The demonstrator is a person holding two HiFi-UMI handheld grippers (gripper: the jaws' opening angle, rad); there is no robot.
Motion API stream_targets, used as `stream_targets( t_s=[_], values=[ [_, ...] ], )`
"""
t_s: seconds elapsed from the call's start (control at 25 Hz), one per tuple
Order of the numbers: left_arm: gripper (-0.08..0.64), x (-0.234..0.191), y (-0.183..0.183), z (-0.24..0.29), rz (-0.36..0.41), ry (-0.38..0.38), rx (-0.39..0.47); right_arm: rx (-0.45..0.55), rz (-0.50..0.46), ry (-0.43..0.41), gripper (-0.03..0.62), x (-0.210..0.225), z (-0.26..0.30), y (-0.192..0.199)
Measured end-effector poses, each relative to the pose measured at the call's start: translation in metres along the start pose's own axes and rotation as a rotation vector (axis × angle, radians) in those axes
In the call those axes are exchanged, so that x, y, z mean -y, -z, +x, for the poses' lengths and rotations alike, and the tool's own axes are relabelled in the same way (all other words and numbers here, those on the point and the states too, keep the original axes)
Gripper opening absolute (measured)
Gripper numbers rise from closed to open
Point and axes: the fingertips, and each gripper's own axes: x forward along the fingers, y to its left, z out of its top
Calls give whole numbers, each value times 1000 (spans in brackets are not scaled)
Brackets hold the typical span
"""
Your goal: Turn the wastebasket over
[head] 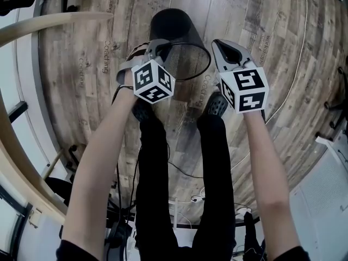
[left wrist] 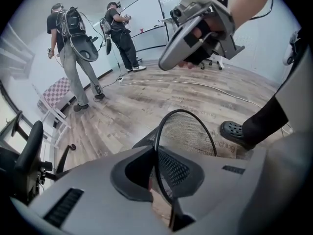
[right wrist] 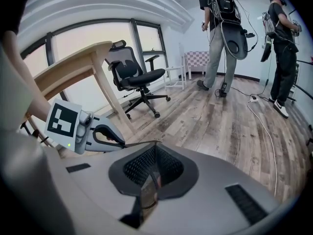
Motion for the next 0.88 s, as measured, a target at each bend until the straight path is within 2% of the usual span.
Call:
stream_targets(
  t_s=[0.4,0.88],
  values=[
    [41,47,14,-10,-78,63,25,-69,5,-20,34,-15,13,18],
    [46,111,27,-13,-138,171,76,-283,21,-88,35,-42,41,79]
  ],
)
